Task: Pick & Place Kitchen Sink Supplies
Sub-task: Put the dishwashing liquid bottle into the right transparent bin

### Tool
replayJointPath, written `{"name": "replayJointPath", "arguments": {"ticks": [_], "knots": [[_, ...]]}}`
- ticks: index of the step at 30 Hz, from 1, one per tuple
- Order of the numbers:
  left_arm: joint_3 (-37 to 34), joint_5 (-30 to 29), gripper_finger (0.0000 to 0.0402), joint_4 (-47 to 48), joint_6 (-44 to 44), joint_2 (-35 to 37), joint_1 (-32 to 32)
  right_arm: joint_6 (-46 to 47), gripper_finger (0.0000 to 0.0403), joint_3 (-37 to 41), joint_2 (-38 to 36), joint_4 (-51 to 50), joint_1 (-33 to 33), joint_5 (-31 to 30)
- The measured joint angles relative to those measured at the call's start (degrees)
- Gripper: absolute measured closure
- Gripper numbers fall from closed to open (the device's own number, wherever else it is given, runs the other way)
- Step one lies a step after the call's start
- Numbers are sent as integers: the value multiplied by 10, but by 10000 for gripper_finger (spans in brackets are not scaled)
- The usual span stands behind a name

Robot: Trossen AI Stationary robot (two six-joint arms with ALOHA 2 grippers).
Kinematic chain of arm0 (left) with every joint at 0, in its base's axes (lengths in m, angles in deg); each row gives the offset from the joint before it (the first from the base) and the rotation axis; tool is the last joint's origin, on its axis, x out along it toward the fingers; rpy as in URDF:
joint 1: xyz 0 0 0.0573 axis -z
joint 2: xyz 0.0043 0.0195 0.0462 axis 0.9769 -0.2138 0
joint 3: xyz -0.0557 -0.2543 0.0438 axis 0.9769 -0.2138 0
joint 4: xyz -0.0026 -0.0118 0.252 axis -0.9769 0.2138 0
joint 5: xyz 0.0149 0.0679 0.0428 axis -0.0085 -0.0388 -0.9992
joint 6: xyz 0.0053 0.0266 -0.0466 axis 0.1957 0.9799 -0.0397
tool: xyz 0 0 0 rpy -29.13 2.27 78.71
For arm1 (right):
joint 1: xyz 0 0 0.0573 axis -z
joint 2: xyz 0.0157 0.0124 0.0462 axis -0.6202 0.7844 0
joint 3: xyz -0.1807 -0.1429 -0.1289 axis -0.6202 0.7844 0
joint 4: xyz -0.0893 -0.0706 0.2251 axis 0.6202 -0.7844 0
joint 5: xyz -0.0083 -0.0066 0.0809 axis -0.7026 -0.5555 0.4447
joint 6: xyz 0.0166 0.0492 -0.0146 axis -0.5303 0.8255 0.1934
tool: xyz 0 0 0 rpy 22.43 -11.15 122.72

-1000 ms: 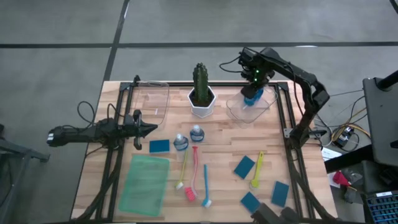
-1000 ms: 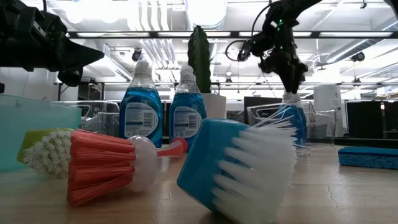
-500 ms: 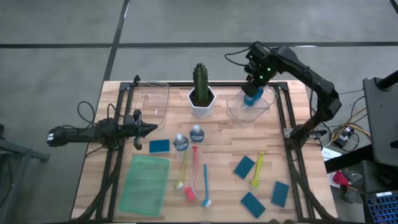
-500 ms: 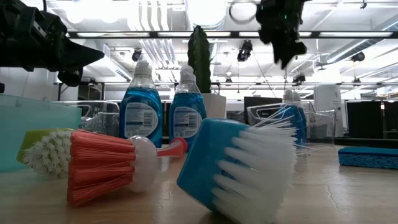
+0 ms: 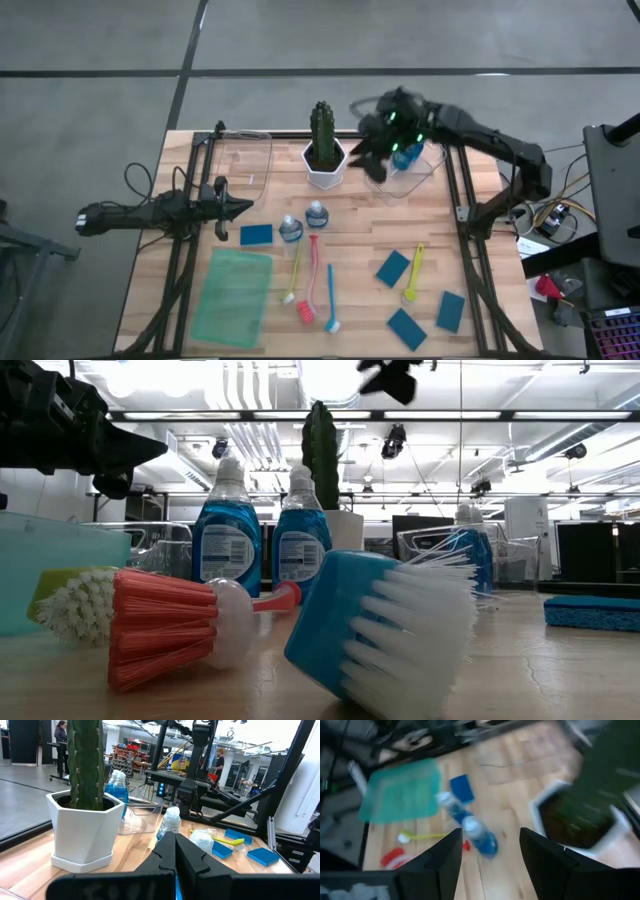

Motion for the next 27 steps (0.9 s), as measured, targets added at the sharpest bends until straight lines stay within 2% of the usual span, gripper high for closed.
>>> {"name": "replayJointPath", "arguments": {"ticks": [4, 9, 16, 27], "knots": [[0, 0, 401, 0, 0, 0, 0, -12, 199, 1, 26, 16, -59, -48], [0, 0, 401, 0, 0, 0, 0, 11, 172, 1, 65, 46, -94, -60], [0, 0, 401, 0, 0, 0, 0, 20, 152, 1, 122, 60, -95, -52], [0, 0, 401, 0, 0, 0, 0, -17, 162, 1, 189, 68, -105, -52]]}}
